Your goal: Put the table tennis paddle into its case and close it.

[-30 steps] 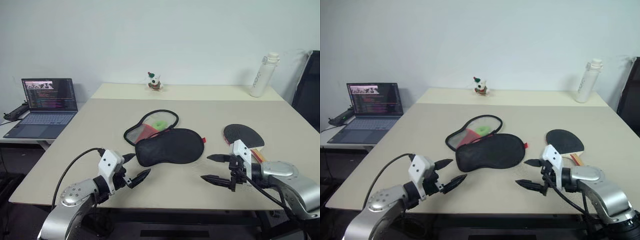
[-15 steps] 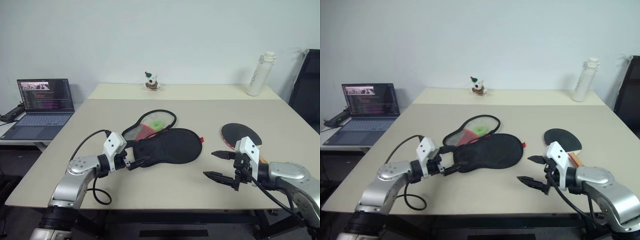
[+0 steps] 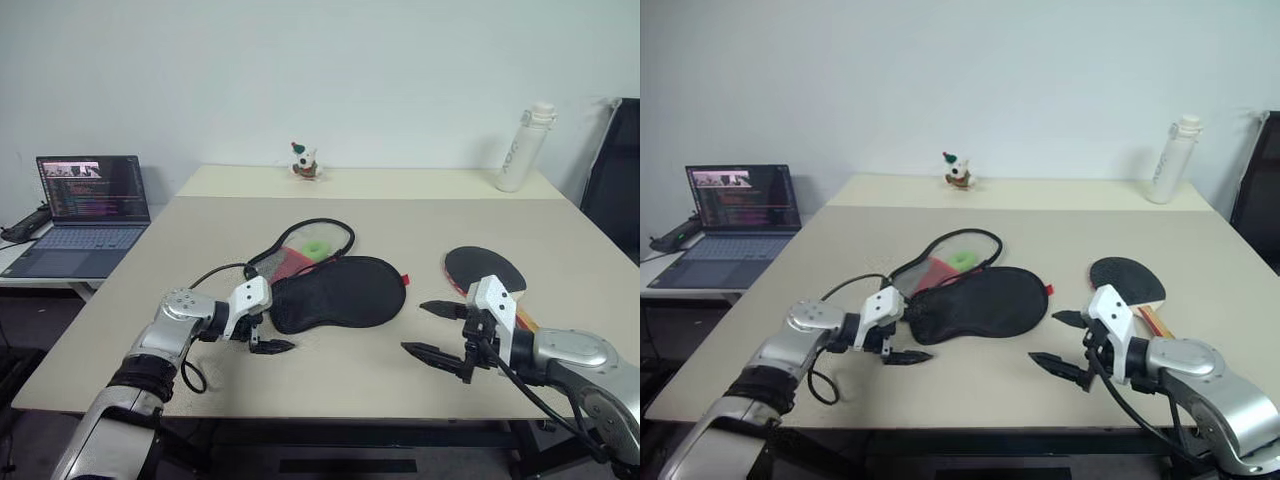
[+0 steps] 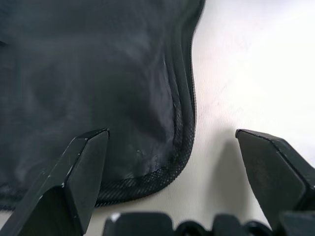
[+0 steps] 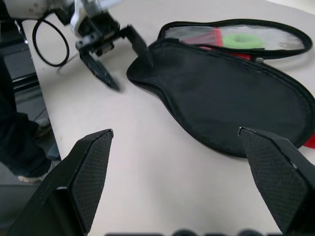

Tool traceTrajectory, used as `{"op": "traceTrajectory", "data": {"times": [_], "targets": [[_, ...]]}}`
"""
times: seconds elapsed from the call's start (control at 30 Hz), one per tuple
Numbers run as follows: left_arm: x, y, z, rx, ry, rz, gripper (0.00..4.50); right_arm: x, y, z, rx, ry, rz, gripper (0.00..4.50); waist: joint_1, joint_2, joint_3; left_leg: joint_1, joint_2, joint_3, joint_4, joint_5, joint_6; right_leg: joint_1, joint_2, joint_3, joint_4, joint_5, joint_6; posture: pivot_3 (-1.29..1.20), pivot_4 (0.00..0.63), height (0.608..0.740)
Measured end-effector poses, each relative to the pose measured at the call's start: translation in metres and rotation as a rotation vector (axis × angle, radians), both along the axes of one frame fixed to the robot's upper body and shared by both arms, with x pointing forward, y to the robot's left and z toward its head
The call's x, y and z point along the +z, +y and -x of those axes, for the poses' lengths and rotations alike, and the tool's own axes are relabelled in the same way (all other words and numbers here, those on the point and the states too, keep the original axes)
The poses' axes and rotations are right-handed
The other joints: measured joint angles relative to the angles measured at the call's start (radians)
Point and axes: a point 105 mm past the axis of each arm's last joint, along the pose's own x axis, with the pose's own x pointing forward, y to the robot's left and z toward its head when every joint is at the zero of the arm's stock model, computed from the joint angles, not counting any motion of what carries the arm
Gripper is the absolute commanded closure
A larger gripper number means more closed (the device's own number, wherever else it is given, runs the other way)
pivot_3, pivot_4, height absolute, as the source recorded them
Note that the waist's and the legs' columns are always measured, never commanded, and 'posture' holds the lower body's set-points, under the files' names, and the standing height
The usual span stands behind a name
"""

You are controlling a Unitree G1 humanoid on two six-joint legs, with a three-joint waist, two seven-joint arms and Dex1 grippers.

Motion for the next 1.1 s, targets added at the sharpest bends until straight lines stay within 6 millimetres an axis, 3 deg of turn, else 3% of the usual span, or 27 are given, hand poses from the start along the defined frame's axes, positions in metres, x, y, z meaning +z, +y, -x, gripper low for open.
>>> {"op": "traceTrajectory", "data": {"times": [0.1,0.2,0.57,0.7,0.9,1.1], "targets": [[-0.001,0.0,0.0,-0.023,-0.003,-0.009,0.0,0.0,0.0,0.0,-0.003,-0.005,-0.006,0.02,0.0,0.0,0.0,0.0,0.0,0.0,0.0,0.0,0.0,0.0,0.0,0.0,0.001,0.0,0.0,0.0,0.15,0.74],[-0.001,0.0,0.001,-0.044,-0.003,-0.018,0.6,0.001,0.001,-0.001,-0.005,-0.011,-0.01,0.0,-0.002,0.0,0.0,0.001,0.0,0.0,0.0,0.0,0.0,0.0,0.0,0.0,0.001,0.0,0.0,0.0,0.15,0.74],[-0.007,-0.007,0.02,-0.026,0.142,0.111,4.46,0.001,-0.007,-0.008,-0.054,-0.026,-0.017,0.0,-0.004,0.0,0.0,0.001,0.0,0.0,0.001,0.0,0.0,0.0,0.0,0.001,0.002,0.0,0.0,0.0,0.15,0.74],[-0.007,-0.028,0.029,0.012,0.209,0.237,4.49,0.004,-0.019,-0.012,-0.098,-0.035,-0.017,0.0,-0.001,0.0,0.0,0.0,0.001,-0.001,0.001,0.0,0.0,0.001,-0.001,0.001,0.002,0.0,0.0,0.0,0.15,0.74],[0.02,-0.096,0.03,0.058,0.206,0.455,4.49,0.008,-0.048,-0.017,-0.182,-0.048,0.019,0.0,0.007,0.0,0.0,0.0,0.001,-0.003,0.008,0.0,0.0,0.005,-0.001,0.0,0.001,0.002,0.004,0.0,0.15,0.74],[0.022,-0.16,0.016,0.139,0.238,0.537,4.49,0.007,-0.061,-0.015,-0.195,-0.034,0.051,0.0,0.006,0.0,0.0,0.0,-0.002,-0.002,0.014,0.0,0.0,0.007,-0.001,0.0,0.001,0.004,0.007,0.0,0.15,0.74]]}}
